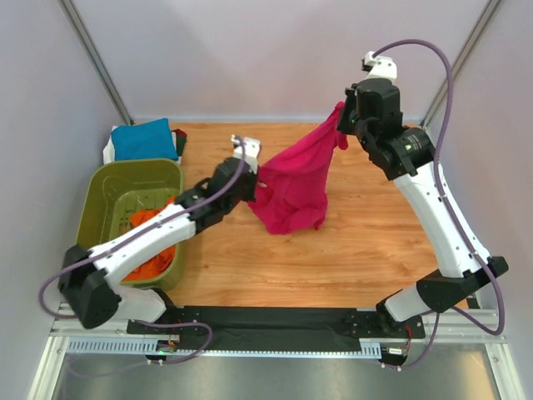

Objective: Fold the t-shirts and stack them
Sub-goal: Flatten the tshirt out

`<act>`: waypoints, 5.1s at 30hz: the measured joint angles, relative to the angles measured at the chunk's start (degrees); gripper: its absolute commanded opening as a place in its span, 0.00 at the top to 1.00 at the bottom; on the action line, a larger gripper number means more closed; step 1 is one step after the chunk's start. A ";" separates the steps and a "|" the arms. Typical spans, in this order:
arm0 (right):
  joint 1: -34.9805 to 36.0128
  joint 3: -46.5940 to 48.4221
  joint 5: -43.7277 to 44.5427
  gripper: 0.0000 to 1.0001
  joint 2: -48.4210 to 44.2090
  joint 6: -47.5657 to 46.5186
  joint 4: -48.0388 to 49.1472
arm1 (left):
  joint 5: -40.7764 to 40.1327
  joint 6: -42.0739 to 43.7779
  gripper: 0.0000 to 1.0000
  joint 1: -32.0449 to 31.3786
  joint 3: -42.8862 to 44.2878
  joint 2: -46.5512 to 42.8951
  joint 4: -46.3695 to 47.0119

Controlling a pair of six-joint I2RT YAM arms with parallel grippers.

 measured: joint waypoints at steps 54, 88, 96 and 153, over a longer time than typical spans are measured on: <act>-3.50 3.02 6.23 1.00 -14.05 -2.23 -7.74 | 2.47 10.45 1.00 -1.14 43.78 -9.70 -34.80; -6.14 -11.76 -21.00 1.00 17.38 2.16 -3.67 | -2.73 -31.21 1.00 -3.28 -10.16 -19.08 -33.18; -2.91 -2.51 -28.24 1.00 30.51 9.22 1.33 | -1.70 -28.74 0.04 15.93 -11.45 -14.47 -30.82; -5.79 -9.53 -36.54 1.00 30.91 26.91 13.00 | -1.90 -14.40 1.00 0.26 14.93 33.05 10.47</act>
